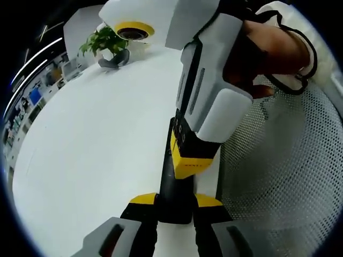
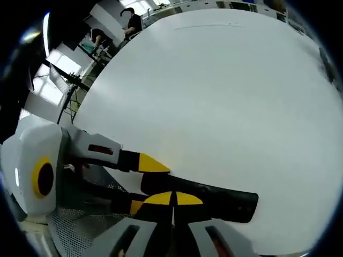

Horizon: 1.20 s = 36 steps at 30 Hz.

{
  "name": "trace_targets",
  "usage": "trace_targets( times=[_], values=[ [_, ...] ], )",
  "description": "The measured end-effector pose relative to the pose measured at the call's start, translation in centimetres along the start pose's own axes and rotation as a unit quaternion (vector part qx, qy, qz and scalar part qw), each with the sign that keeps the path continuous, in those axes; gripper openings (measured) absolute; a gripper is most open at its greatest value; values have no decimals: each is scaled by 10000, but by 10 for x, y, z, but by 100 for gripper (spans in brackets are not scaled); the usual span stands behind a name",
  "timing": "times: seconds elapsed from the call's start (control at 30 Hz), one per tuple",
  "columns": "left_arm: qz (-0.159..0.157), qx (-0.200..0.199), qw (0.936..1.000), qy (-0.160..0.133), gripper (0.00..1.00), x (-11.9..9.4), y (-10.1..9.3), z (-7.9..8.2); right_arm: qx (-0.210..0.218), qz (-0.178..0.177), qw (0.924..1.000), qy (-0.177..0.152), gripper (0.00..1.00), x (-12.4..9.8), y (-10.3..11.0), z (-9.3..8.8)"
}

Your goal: Press the specified remote control buttons in sequence, fully releasing each button before pressing the next.

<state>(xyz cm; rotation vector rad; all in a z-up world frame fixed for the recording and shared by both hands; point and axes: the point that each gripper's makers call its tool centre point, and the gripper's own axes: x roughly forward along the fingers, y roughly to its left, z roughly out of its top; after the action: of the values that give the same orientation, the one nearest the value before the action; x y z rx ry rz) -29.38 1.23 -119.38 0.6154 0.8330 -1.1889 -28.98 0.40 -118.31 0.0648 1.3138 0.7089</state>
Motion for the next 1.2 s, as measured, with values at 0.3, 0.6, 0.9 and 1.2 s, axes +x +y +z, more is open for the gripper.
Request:
trace_targets(
  times=[0.3, 0.6, 0.9, 1.2],
  values=[
    [-27, 94, 9999, 39, 24, 0, 0, 0, -1, -53, 10000, -37, 0, 0, 0, 2],
    [-25, 96, 9999, 27, 24, 0, 0, 0, -93, -220, 9997, -98, 0, 2, -3, 5],
    [-61, 151, 9999, 52, 25, 0, 0, 0, -73, -204, 9996, -183, 0, 3, -3, 6],
    [-7, 37, 9995, 305, 25, 1, -1, 1, 136, -40, 9998, -104, 0, 2, -4, 6]
  ],
)
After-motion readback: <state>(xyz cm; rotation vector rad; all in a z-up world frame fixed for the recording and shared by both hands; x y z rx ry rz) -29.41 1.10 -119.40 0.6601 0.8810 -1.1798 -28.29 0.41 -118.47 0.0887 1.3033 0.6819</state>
